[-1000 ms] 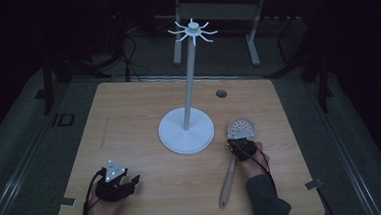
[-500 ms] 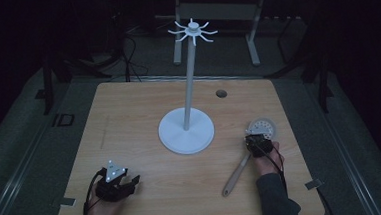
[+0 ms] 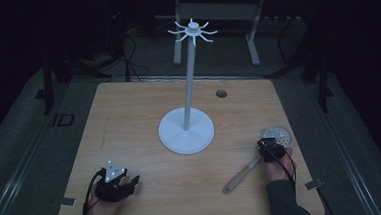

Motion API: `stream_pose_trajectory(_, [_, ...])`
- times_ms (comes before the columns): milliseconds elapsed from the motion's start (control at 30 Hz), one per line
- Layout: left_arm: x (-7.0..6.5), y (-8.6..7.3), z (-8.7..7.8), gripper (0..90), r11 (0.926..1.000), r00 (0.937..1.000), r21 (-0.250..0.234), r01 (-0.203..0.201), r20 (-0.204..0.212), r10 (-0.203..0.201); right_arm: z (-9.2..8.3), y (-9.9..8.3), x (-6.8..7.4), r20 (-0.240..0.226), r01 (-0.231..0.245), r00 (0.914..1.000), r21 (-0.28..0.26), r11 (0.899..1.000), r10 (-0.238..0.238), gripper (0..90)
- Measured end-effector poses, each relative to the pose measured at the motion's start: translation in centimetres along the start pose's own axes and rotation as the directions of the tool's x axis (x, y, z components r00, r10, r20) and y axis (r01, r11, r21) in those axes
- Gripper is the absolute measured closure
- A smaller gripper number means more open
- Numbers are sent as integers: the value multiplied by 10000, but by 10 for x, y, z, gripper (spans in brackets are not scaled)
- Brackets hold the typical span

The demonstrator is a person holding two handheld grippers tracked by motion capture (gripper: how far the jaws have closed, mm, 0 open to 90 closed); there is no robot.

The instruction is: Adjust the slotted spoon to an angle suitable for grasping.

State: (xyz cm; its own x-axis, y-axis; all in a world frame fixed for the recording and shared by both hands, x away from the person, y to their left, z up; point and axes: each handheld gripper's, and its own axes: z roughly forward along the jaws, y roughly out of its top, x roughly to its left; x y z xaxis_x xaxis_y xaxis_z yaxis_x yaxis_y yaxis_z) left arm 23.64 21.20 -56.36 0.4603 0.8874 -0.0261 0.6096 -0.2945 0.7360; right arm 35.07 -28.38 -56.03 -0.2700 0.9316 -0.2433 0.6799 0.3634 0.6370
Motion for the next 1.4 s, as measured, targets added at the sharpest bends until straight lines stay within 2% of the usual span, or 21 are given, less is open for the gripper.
stream_pose_trajectory(233, [0, 0, 1, 457, 10000, 10000, 21, 20, 8, -20, -16, -14, 0, -84, 132, 9999, 213, 9997, -130, 900])
stream_pose_trajectory(300, [0, 0, 1, 456, 10000, 10000, 34, 10, 13, -10, -19, -18, -2, -285, 158, 9995, 106, 9998, -155, 900])
stream_pose_trajectory(367, [-1, 0, 1, 457, 10000, 10000, 48, -6, 10, 6, -20, -20, -4, -565, -86, 9984, 12, 10000, 86, 900])
stream_pose_trajectory(433, [-1, 0, 1, 457, 10000, 10000, 26, 3, 14, -3, -21, -24, -8, -1345, -417, 9902, -211, 9989, 385, 900])
stream_pose_trajectory(467, [-1, 0, 1, 457, 10000, 10000, 39, 5, 8, -5, -24, -27, -8, -1468, -463, 9884, -426, 9980, 395, 900])
stream_pose_trajectory(567, [-1, 0, 3, 457, 9999, 10000, 108, 3, 18, -4, -34, -33, -7, -2251, -394, 9742, -1063, 9936, 145, 900])
stream_pose_trajectory(633, [-1, 1, 3, 457, 9999, 10000, 97, -35, 20, 35, -44, -36, -2, -2564, -205, 9665, -1338, 9908, -146, 900])
stream_pose_trajectory(667, [-1, 1, 3, 457, 9999, 10000, 97, -35, 20, 35, -44, -36, -2, -2564, -205, 9665, -1338, 9908, -146, 900])
stream_pose_trajectory(700, [-1, 1, 3, 457, 9999, 10000, 108, -58, 23, 58, -49, -39, 2, -2757, -153, 9609, -1483, 9888, -265, 900])
stream_pose_trajectory(767, [-1, 1, 3, 458, 9999, 10000, 117, -63, 22, 62, -64, -48, 14, -3229, 161, 9435, -1788, 9837, -742, 900])
stream_pose_trajectory(833, [-1, 1, 4, 458, 9999, 10000, 111, -62, 31, 61, -72, -55, 23, -3475, 324, 9325, -1908, 9811, -984, 900])
stream_pose_trajectory(867, [-1, 1, 4, 458, 9999, 10000, 110, -64, 41, 64, -78, -59, 29, -3650, 430, 9241, -1958, 9797, -1134, 900])
stream_pose_trajectory(900, [-1, 1, 4, 458, 9999, 10000, 111, -70, 43, 69, -78, -59, 29, -3650, 430, 9241, -1958, 9797, -1134, 900])
stream_pose_trajectory(1067, [-1, 1, 3, 457, 9999, 10000, 91, -43, 44, 42, -89, -70, 44, -4104, 628, 9008, -2003, 9777, -1419, 900])
stream_pose_trajectory(1233, [-2, 1, 3, 458, 9999, 10000, 89, -77, 53, 77, -95, -80, 61, -4295, 1280, 8803, -1935, 9727, -2013, 900])
stream_pose_trajectory(1300, [-2, 1, 3, 458, 9999, 10000, 93, -87, 48, 86, -93, -80, 66, -4206, 1599, 8779, -1931, 9681, -2289, 900])
stream_pose_trajectory(1367, [-2, 1, 4, 458, 9999, 9999, 113, -97, 53, 97, -90, -78, 70, -4244, 1726, 8730, -1917, 9662, -2401, 900])
stream_pose_trajectory(1400, [-2, 1, 4, 458, 9999, 9999, 98, -89, 47, 89, -89, -77, 73, -4212, 1760, 8735, -1945, 9650, -2442, 900])
